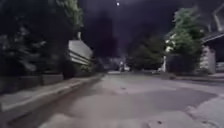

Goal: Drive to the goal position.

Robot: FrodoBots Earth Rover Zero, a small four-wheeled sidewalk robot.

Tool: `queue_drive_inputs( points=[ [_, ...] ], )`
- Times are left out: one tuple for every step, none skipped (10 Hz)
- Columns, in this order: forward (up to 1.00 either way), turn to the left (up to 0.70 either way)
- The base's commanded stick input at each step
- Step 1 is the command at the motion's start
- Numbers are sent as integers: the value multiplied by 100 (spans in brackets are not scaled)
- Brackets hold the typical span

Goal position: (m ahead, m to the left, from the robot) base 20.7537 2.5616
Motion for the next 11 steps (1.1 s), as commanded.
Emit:
queue_drive_inputs(
  points=[
    [70,0],
    [70,0],
    [70,0],
    [70,0],
    [70,0],
    [70,0],
    [70,0],
    [70,0],
    [70,0],
    [70,0],
    [70,0]
  ],
)
